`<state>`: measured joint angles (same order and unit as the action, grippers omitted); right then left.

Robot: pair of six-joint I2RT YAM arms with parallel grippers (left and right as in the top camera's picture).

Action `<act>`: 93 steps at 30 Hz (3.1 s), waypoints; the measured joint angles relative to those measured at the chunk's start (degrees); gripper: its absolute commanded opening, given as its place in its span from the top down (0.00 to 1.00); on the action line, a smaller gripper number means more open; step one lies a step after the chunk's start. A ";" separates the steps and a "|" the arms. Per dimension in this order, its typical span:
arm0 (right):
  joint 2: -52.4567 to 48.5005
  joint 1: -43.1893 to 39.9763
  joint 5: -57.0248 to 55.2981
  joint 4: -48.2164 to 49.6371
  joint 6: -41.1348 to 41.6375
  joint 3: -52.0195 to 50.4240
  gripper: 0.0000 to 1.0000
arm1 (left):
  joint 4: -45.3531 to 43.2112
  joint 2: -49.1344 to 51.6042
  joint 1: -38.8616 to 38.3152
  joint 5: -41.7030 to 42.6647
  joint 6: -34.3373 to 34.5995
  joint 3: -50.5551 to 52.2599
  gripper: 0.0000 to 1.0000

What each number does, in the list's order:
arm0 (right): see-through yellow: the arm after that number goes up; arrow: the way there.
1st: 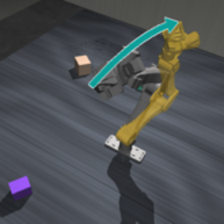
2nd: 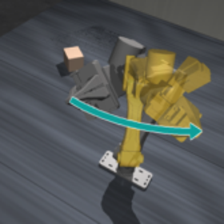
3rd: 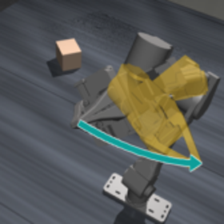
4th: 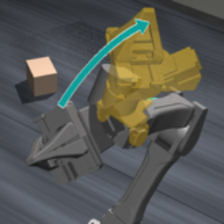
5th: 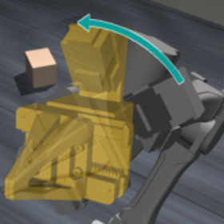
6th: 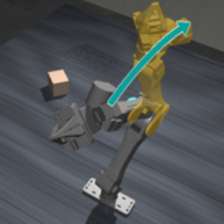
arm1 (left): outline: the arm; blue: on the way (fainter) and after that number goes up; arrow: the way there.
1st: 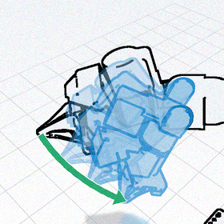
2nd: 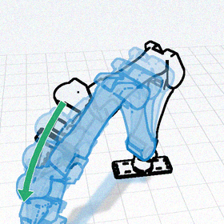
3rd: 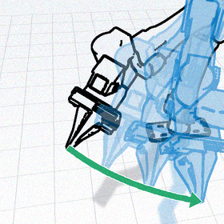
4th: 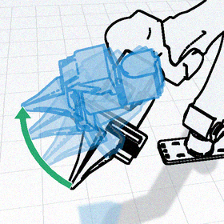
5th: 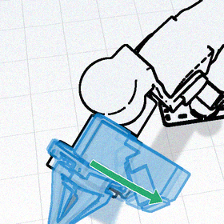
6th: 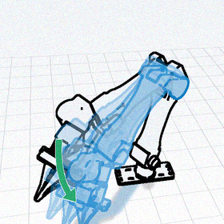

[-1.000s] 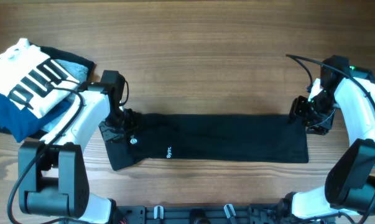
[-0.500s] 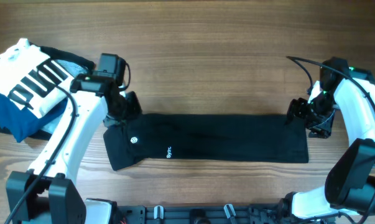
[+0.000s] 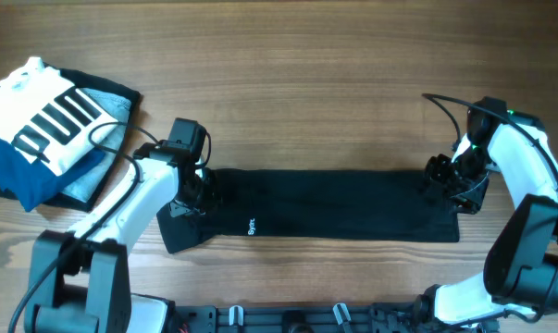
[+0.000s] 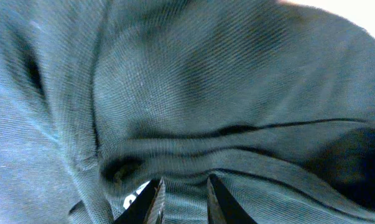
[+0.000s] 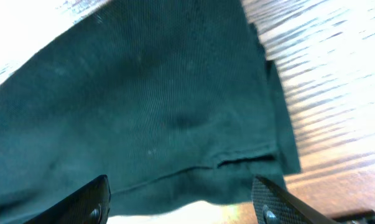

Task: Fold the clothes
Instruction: 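Press the folded strip flat and regrasp its ends with both grippers, then lift the strip's right end with the right gripper and fold it leftward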

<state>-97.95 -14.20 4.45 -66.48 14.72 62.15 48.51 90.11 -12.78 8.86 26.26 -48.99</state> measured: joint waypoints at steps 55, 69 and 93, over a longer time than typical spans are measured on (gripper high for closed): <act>-7.78 -6.12 4.50 28.06 -31.45 2.43 0.10 | -6.45 -2.93 8.46 2.34 -2.62 -10.27 0.36; -12.22 -6.49 17.18 25.35 -36.89 3.02 0.96 | -6.32 -2.93 8.44 2.34 -2.82 -10.27 0.34; -9.40 12.63 3.65 11.63 -16.96 16.22 0.96 | -1.81 -2.93 14.19 2.14 -3.72 -10.27 0.34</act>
<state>-107.35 -1.56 8.10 -54.85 -2.24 78.37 46.70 87.18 1.41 11.00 22.55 -59.27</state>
